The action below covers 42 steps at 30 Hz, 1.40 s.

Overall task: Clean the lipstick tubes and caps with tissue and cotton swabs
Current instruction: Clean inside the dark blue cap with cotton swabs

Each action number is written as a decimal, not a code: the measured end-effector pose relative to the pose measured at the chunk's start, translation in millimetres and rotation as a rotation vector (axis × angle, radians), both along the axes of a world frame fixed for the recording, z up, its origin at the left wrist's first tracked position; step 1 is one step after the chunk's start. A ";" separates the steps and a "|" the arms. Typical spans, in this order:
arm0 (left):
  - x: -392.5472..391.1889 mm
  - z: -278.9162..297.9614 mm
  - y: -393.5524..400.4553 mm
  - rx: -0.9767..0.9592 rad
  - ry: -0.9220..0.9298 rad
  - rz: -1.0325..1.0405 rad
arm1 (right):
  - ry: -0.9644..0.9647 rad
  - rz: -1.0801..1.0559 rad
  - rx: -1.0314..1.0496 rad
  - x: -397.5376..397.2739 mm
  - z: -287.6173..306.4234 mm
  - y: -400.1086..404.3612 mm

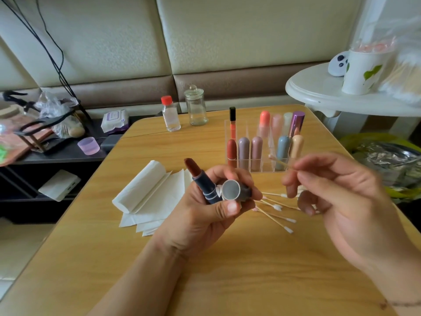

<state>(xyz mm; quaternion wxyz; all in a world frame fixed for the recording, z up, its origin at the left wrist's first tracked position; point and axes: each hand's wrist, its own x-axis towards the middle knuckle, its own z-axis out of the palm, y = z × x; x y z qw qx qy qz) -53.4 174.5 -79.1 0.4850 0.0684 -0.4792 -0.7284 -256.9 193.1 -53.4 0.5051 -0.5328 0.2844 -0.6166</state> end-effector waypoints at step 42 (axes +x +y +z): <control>0.6 -2.3 0.4 0.117 -0.104 0.091 | 0.395 -0.224 -0.224 -8.0 -5.1 -0.8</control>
